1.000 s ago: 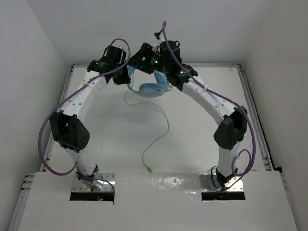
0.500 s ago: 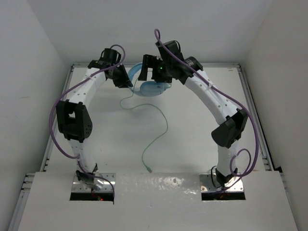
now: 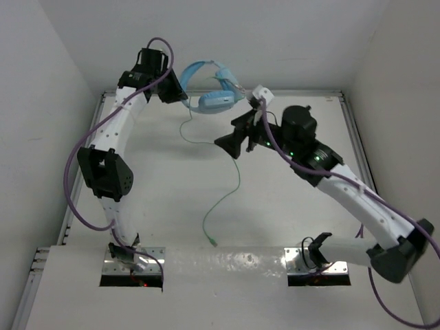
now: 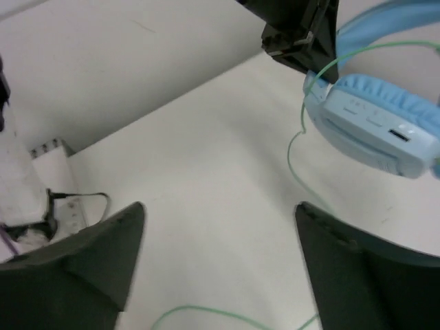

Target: Wrap the headphones

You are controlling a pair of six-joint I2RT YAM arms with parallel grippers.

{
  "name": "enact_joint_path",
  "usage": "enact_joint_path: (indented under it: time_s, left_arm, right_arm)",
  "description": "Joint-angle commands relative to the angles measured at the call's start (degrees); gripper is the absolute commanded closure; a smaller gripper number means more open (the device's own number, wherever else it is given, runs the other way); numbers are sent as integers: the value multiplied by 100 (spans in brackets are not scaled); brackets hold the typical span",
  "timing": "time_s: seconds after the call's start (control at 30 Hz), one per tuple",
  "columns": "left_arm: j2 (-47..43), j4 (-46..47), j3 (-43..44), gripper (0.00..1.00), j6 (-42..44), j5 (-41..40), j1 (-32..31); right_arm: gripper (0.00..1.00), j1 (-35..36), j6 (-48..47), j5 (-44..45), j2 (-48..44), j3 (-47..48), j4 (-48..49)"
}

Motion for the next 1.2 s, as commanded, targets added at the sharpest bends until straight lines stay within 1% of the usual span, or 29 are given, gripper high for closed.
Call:
enact_joint_path:
  time_s: [0.0,0.03,0.07,0.1,0.13,0.17,0.2,0.23,0.27,0.3,0.33,0.37,0.4,0.43,0.5,0.53,0.57,0.73,0.87,0.9,1.0,1.03,1.1,1.13,1.17]
  left_arm:
    - [-193,287,714,100,68,-34,55]
    - [-201,261,785,100,104,-43,63]
    - [-236,200,925,100,165,-43,63]
    - [-254,156,1005,100,305,-43,63]
    - [-272,77,1066,100,376,-34,63]
    - [-307,24,1137,100,516,-60,63]
    - [-324,-3,1250,100,587,-69,63]
    - [-377,-46,1295,100,640,-69,63]
    - [-403,-47,1348,100,780,44,63]
    - [-438,-56,1435,100,842,97,63]
    - [-491,-21,1471,100,895,141,55]
    - [-518,-12,1515,100,930,194,37]
    - [-535,-12,1550,100,1000,194,37]
    - [-579,-20,1603,100,1079,186,11]
    - [-623,-55,1629,100,1124,168,-15]
    - [-676,-73,1603,100,1124,168,-42]
    - [-702,-73,1568,100,1124,159,-51]
    - [-755,-38,1445,100,1089,255,-112]
    - [-755,-12,1480,100,1115,353,-112]
    - [-746,-12,1480,100,1124,353,-104]
    - [-746,-21,1480,100,1159,318,-104]
    - [-746,-21,1480,100,1176,317,-104]
    - [-746,-21,1489,100,1185,335,-112]
    - [-746,-21,1489,100,1194,379,-112]
    - [-746,-12,1489,100,1194,405,-112]
  right_arm:
    - [21,-73,-1098,-108,-487,-738,1347]
    - [33,-91,-1248,15,-497,-974,953]
    - [44,-126,-1371,208,-497,-1107,810]
    - [70,-143,-1512,323,-488,-1309,765]
    - [76,-170,-1513,446,-479,-1833,1026]
    - [76,-248,-1687,525,-462,-2134,1342]
    - [68,-275,-1776,630,-444,-2441,2171]
    - [65,-284,-1864,718,-322,-3045,2684]
    - [57,-293,-1969,824,-208,-3320,3299]
    - [39,-293,-2040,1225,-33,-3584,3931]
    - [27,-293,-2110,1386,491,-3839,5156]
    - [24,-293,-2224,1553,801,-3824,5577]
    - [22,-302,-2434,1676,1117,-3711,5781]
    - [22,-319,-2628,1703,1703,-3327,5801]
    - [22,-372,-2708,1564,2216,-2895,5443]
    - [22,-450,-2674,1302,2428,-2536,5345]
    - [22,-477,-2639,1151,2787,-2402,5239]
    - [22,-495,-2419,844,3737,-1611,4774]
    - [23,-486,-2506,466,4160,-890,3843]
    - [23,-486,-2550,386,4318,-619,3475]
    - [22,-478,-2621,122,4617,-153,2963]
    - [22,-469,-2525,130,4697,-37,2910]
    - [23,-469,-2069,524,4890,322,2848]
    - [24,-469,-1832,743,5108,481,2787]
    - [25,-469,-1743,1128,5232,839,2560]
